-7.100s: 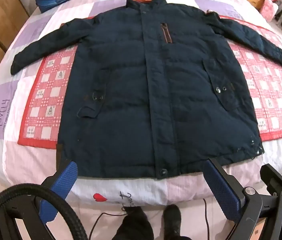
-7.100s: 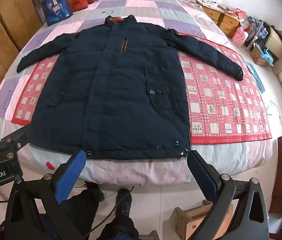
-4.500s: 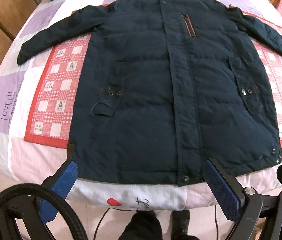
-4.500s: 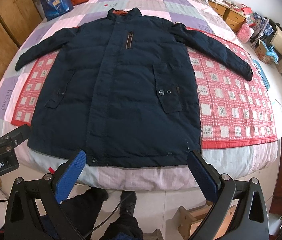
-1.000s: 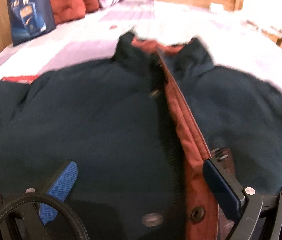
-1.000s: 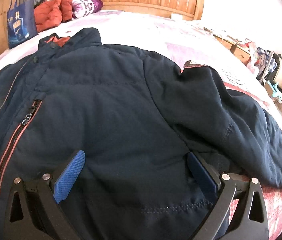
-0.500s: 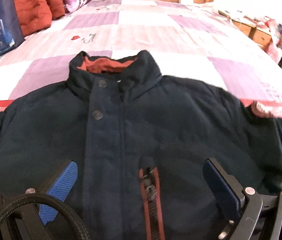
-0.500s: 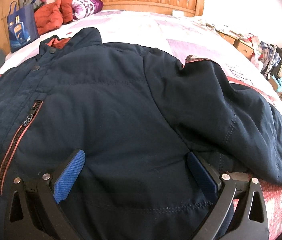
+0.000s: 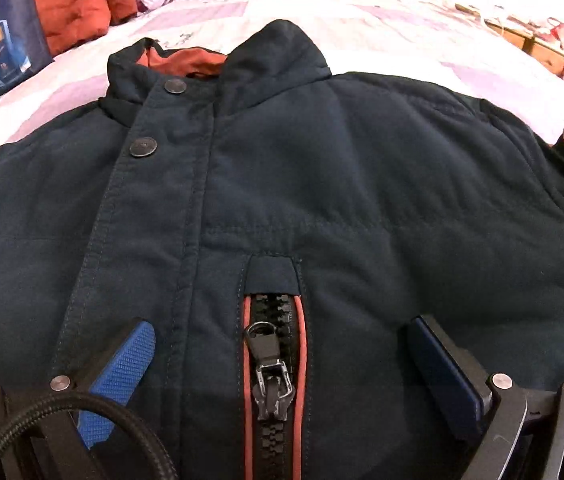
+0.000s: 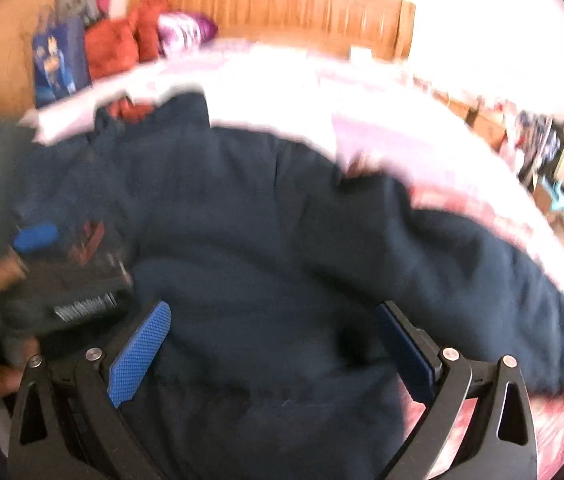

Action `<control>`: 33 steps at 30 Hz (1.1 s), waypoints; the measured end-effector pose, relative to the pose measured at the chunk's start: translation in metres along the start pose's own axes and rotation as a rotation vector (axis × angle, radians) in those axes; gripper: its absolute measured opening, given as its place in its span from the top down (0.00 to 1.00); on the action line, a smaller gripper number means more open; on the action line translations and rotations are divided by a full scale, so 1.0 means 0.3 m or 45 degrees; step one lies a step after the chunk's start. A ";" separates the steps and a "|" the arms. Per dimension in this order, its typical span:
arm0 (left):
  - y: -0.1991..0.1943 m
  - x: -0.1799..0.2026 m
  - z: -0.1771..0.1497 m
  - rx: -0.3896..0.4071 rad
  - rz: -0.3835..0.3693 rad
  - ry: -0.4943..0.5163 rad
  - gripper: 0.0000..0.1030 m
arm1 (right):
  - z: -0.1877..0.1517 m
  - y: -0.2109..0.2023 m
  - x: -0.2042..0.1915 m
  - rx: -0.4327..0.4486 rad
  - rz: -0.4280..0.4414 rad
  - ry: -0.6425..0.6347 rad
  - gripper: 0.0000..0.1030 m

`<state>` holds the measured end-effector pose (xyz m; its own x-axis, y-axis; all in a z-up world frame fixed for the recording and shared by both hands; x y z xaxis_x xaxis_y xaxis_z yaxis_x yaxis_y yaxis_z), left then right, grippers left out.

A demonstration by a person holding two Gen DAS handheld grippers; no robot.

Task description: Fold large clothes

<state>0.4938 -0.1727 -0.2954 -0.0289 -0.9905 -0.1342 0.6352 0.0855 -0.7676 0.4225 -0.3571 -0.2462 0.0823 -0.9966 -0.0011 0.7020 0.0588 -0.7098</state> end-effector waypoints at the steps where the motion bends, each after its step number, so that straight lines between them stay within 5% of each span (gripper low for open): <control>1: -0.002 -0.004 0.000 0.000 -0.008 -0.006 0.00 | 0.028 -0.018 0.011 0.044 -0.031 -0.040 0.00; 7: 0.002 -0.001 -0.005 0.015 -0.007 -0.007 0.00 | 0.048 0.108 0.250 -0.150 -0.140 0.018 0.00; 12: 0.000 -0.003 -0.014 0.024 -0.010 -0.010 0.00 | -0.046 0.056 0.560 -0.159 -0.072 0.215 0.00; 16: -0.001 0.000 -0.015 0.023 0.001 -0.002 0.00 | -0.162 -0.024 0.855 -0.230 -0.335 0.310 0.00; 21: -0.002 0.007 -0.015 0.023 0.015 0.007 0.00 | -0.328 -0.212 1.264 -0.281 -0.625 0.638 0.01; 24: -0.002 0.011 -0.012 0.024 0.028 0.016 0.00 | -0.335 -0.230 1.321 -0.320 -0.554 0.610 0.01; 33: 0.001 0.016 -0.011 0.022 0.040 0.022 0.00 | -0.335 -0.277 1.307 -0.300 -0.603 0.577 0.07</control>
<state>0.4911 -0.1770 -0.2983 -0.0222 -0.9853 -0.1692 0.6495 0.1144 -0.7517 0.3253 -0.7586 -0.2585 -0.5344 -0.8405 0.0890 0.4126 -0.3514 -0.8404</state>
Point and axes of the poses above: each gripper's, at about its wrist camera, not at the fingertips, and y roughly the way its jaws point, x to its right, z to its top, the point moved 2 cm from there along y, roughly the way its jaws point, and after that the axes turned 9 degrees about z, right-handed, at the moved point
